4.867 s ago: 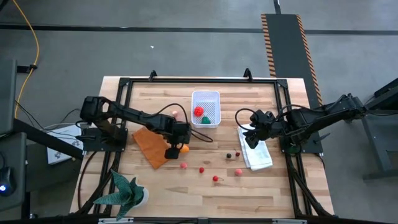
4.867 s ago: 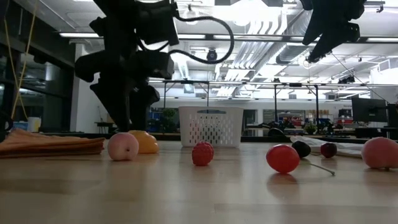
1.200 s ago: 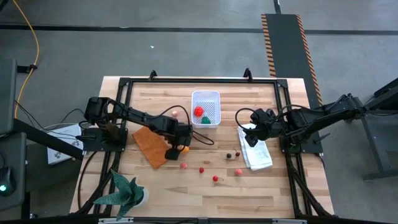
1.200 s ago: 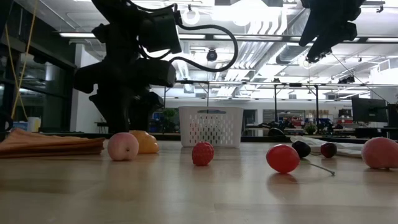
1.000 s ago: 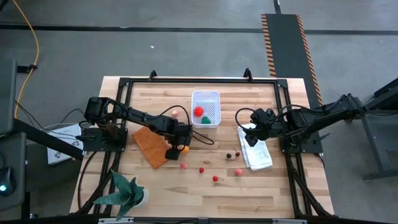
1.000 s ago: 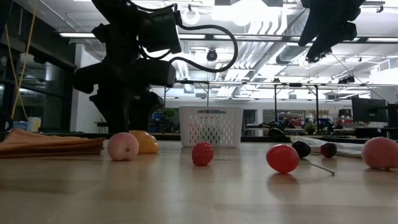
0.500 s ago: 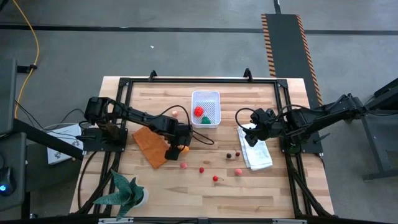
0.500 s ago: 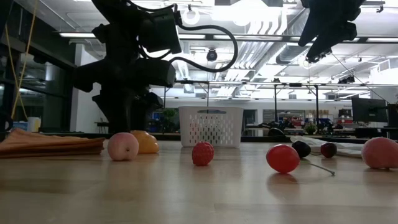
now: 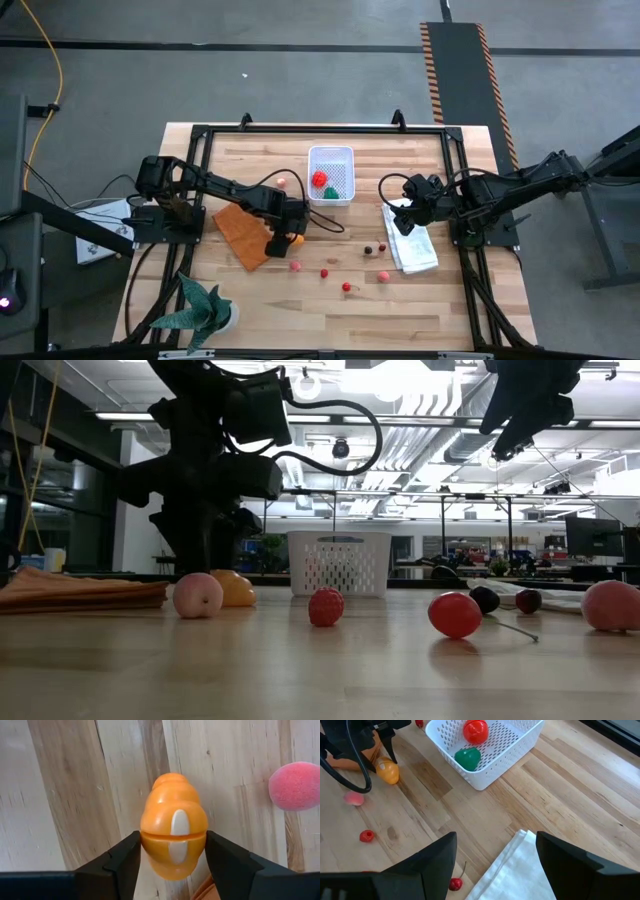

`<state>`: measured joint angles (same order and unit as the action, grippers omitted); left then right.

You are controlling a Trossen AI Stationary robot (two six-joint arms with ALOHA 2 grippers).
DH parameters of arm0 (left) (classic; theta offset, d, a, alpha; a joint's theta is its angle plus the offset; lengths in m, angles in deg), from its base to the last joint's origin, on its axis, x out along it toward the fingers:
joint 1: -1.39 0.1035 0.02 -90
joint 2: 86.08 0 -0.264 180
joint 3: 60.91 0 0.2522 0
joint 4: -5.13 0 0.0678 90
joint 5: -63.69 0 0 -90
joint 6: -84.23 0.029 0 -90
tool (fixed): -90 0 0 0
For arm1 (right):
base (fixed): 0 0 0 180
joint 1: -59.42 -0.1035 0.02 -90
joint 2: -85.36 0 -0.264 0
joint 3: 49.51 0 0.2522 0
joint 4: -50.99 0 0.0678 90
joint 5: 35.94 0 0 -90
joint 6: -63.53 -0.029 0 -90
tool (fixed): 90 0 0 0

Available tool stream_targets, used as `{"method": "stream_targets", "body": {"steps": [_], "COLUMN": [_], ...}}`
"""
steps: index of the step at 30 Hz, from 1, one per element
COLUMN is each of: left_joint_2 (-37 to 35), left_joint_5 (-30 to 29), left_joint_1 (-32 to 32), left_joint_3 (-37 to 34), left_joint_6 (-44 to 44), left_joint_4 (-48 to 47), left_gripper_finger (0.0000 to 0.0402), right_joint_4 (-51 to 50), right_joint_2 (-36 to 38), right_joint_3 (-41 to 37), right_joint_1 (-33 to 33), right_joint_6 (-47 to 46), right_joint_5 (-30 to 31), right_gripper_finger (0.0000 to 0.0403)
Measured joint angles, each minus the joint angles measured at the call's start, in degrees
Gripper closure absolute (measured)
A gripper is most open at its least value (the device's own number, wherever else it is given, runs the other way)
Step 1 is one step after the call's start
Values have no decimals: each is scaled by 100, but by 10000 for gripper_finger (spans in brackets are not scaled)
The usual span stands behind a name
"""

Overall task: Pick and placing Produce into tupperware
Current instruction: Put the croissant into the white bin

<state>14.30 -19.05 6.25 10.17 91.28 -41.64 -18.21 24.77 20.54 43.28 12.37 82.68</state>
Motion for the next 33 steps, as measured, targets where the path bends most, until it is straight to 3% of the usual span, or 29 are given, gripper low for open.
{"method": "stream_targets", "body": {"steps": [10, 33], "left_joint_2": [2, 4], "left_joint_5": [-2, -4], "left_joint_1": [1, 1], "left_joint_3": [92, 1445], "left_joint_6": [-18, 11], "left_joint_4": [-266, -961], "left_gripper_finger": [206, 206], "right_joint_4": [0, 0], "right_joint_2": [0, 0], "right_joint_3": [0, 1], "right_joint_1": [-2, 0], "right_joint_6": [0, 54], "right_joint_5": [0, 43], "right_gripper_finger": [140, 140]}}
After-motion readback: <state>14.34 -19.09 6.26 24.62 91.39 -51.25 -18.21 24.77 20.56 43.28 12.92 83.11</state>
